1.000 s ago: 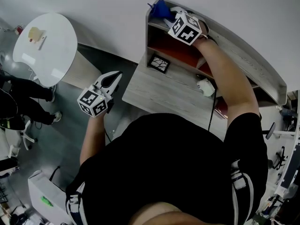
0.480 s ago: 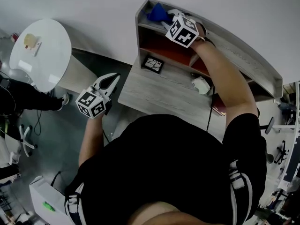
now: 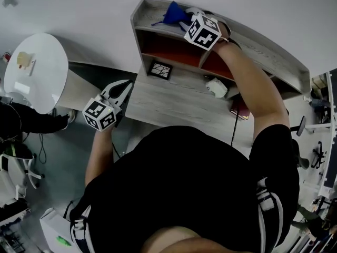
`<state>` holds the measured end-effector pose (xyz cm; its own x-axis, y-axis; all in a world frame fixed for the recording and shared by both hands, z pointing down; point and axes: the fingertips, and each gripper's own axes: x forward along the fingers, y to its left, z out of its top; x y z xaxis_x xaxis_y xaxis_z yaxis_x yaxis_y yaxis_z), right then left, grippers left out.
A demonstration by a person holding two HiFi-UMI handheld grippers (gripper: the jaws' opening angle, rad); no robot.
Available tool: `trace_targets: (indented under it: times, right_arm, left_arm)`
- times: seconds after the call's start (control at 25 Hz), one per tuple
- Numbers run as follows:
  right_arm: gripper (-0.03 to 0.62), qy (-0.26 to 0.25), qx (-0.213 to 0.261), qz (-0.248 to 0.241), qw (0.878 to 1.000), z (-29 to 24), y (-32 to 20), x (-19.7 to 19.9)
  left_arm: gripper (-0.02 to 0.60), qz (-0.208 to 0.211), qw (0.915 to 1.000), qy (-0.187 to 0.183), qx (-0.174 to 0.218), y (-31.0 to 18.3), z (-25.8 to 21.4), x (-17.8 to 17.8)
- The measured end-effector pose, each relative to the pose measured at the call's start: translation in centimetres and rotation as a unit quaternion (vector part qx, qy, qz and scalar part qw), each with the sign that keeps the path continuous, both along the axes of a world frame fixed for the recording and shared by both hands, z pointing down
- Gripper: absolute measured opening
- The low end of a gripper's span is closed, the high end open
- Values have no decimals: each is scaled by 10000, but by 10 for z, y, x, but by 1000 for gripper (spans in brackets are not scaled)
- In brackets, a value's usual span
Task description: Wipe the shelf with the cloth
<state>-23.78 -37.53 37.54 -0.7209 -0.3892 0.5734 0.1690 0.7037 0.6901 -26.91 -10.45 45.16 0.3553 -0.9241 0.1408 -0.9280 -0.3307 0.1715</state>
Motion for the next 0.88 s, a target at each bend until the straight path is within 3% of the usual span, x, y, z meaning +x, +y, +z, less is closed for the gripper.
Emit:
trace_targets:
  times: [0.88]
  right_arm:
    - [57,63,9,969,9953,-3,-39,156]
  left_arm:
    - [17,864,9962,-79,74,-49,-6,90]
